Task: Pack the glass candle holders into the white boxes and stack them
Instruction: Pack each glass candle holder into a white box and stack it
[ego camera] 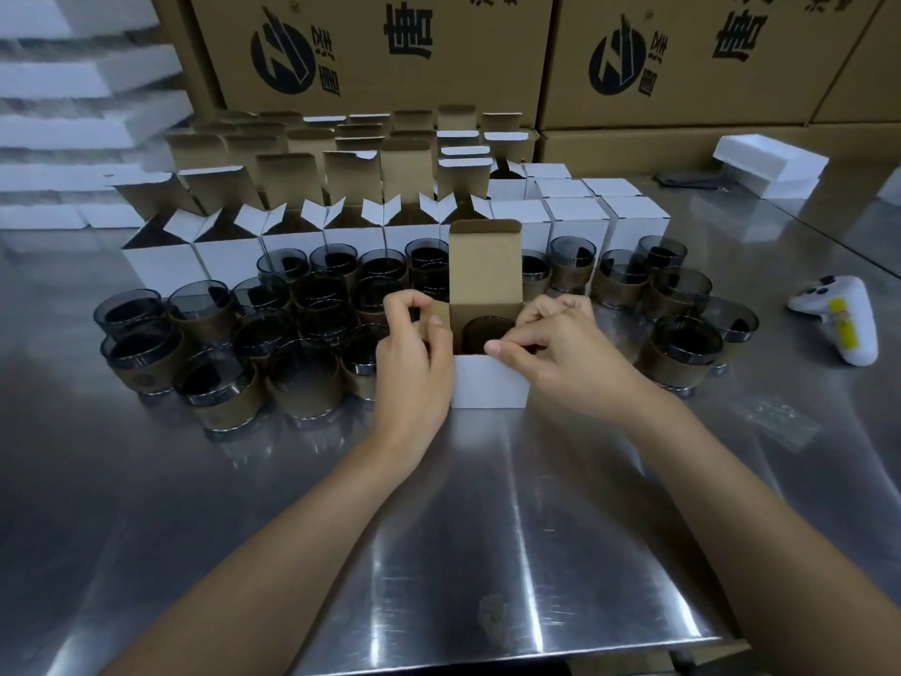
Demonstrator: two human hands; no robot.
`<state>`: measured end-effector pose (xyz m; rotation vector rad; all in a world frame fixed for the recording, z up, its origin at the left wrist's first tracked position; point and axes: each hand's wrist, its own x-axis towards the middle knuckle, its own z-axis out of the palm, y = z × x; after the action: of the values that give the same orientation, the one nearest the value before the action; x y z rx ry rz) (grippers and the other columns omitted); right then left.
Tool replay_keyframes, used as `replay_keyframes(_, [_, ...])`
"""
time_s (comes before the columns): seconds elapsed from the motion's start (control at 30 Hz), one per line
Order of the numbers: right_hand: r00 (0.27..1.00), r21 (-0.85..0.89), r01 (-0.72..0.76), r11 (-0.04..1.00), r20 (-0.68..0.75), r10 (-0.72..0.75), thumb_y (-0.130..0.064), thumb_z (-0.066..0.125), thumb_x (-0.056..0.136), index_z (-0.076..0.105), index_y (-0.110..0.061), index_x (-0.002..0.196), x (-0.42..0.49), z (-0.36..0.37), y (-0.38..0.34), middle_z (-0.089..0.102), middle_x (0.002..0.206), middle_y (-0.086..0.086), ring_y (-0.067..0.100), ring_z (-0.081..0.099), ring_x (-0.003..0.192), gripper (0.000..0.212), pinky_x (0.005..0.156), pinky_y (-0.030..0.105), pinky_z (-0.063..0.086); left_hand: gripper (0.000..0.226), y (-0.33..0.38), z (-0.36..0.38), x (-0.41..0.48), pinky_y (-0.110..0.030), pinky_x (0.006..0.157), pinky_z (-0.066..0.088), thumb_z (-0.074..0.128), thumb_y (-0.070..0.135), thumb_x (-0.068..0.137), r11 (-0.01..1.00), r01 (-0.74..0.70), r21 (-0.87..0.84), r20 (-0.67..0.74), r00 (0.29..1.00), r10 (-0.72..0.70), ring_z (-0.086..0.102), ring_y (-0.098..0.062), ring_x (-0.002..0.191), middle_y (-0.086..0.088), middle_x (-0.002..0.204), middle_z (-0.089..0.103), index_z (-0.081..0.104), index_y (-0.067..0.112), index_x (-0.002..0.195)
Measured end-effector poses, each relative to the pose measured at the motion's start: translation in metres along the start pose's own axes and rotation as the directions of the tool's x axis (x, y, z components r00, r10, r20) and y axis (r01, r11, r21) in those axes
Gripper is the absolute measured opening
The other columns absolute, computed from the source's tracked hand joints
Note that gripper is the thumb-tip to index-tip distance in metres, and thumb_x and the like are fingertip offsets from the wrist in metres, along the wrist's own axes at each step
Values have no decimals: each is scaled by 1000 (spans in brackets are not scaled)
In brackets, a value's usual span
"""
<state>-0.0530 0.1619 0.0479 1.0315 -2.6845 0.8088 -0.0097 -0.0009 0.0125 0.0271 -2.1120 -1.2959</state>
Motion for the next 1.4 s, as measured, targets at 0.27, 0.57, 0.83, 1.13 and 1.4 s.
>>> replay_keyframes(0.27, [755, 878, -145, 457, -201, 624, 9, 34, 91, 64, -16, 115, 11, -6, 23, 69, 114, 5, 14, 62, 96, 46, 87, 26, 48, 21, 2, -4, 2, -23, 43, 40, 29, 21, 102, 975, 9, -224, -86, 996, -28, 47, -10, 42, 10, 55, 52, 39, 26, 120])
replay_keyframes(0.57, [870, 841, -393, 373, 210, 445, -18, 49, 94, 61, -16, 129, 14, 23, 31, 70, 112, 3, 17, 65, 101, 36, 88, 30, 46, 25, 2, -3, 2, -19, 45, 41, 30, 10, 102, 966, 3, -257, -96, 995, -29, 48, -9, 43, 7, 63, 50, 39, 22, 122])
replay_keyframes(0.83, [893, 831, -345, 436, 147, 426, -31, 52, 81, 74, -27, 92, 13, 33, 26, 73, 93, 1, 11, 67, 83, 25, 74, 24, 50, 18, 0, 1, 3, -29, 57, 47, 48, 12, 99, 989, 36, -142, 10, 999, -35, 53, -16, 56, -2, 74, 58, 46, 24, 112])
replay_keyframes(1.13, [901, 829, -274, 487, 44, 433, -20, 50, 92, 71, -31, 101, 12, 37, 22, 72, 107, -3, 15, 66, 102, 25, 95, 35, 50, 21, 3, 5, 4, -25, 63, 42, 58, 0, 89, 969, 117, -219, 87, 991, -99, 43, -10, 58, 7, 63, 40, 55, 19, 95])
replay_keyframes(1.4, [930, 905, -132, 405, -28, 365, 0, 46, 94, 59, -28, 115, 12, 33, 23, 71, 106, -14, 5, 67, 95, 38, 70, 17, 52, 43, -2, 9, 5, -23, 68, 44, 59, -1, 88, 943, 155, -294, 55, 988, -145, 47, -8, 62, 9, 63, 43, 43, 23, 120])
